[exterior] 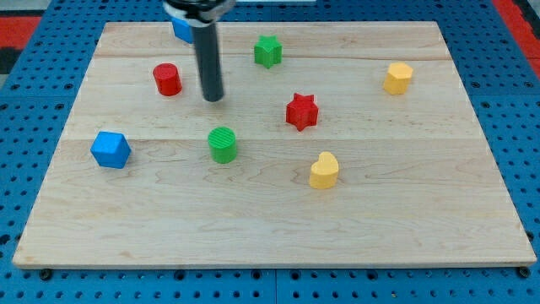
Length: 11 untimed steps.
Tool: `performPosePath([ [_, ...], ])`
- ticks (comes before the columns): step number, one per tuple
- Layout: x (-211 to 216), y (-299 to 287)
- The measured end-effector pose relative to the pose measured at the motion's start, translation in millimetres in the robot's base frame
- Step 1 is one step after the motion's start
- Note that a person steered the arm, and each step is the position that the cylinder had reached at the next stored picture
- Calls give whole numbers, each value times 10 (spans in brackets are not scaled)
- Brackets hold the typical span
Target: Move the red circle to the top left
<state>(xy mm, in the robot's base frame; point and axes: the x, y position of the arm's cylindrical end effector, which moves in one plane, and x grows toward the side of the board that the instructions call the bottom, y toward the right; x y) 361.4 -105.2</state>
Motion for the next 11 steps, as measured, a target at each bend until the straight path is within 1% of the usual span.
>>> performPosePath([
  [1, -84, -430],
  [3, -552, -584],
  [4, -703, -772],
  [5, -863, -778],
  [6, -934, -779],
  [10, -943, -704],
  [11, -817, -457],
])
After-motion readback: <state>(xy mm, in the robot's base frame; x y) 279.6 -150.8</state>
